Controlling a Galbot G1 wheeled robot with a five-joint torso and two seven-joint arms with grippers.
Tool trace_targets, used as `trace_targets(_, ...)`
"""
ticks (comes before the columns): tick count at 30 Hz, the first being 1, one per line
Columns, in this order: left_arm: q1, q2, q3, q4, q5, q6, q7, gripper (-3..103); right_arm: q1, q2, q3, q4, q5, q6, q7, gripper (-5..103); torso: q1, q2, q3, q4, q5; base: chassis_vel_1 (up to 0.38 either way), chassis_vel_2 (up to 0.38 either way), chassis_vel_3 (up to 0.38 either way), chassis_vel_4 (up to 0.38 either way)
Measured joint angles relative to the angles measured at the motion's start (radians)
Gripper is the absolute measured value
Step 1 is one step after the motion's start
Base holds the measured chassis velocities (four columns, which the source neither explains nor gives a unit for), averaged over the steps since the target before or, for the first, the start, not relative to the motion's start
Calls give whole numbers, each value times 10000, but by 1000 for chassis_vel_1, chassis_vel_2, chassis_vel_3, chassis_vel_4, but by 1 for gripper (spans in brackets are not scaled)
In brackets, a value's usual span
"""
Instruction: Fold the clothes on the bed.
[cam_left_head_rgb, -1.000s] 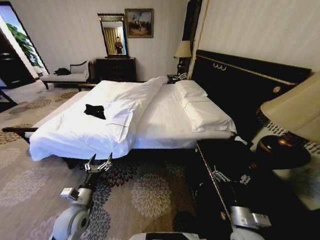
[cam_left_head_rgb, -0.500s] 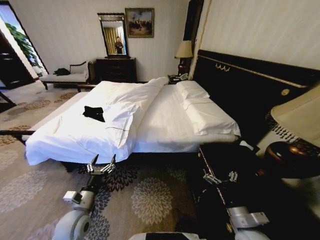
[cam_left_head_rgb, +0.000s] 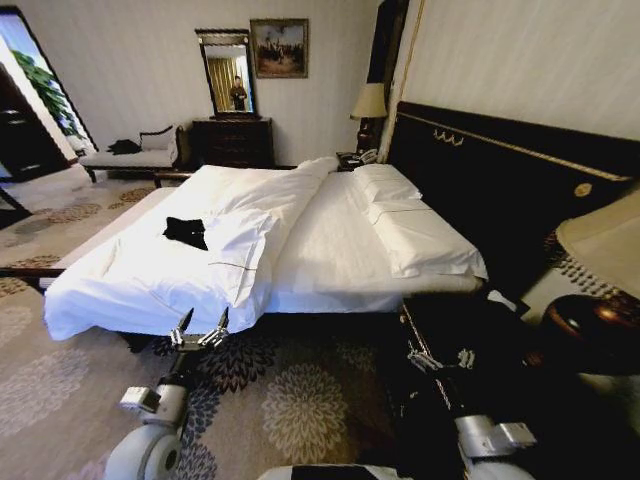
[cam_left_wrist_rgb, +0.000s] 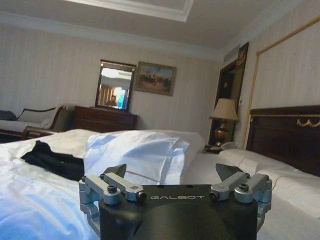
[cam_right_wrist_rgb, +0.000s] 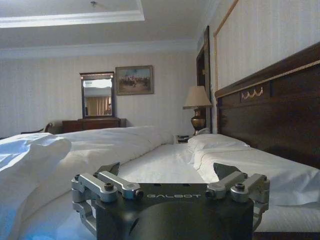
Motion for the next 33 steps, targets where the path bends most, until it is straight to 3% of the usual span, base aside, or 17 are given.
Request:
trace_targets(19, 493, -122, 164, -339, 502, -11, -159, 100, 182, 163, 70, -182, -47, 17, 79, 100, -1, 0, 0, -2, 0, -85, 92, 80, -92)
trace_targets(33, 773, -17, 447, -703, 716, 159, -435, 100, 1008, -349, 378, -1113, 931, -99, 328, 100, 2, -1, 0, -2, 2, -109, 107, 108, -97)
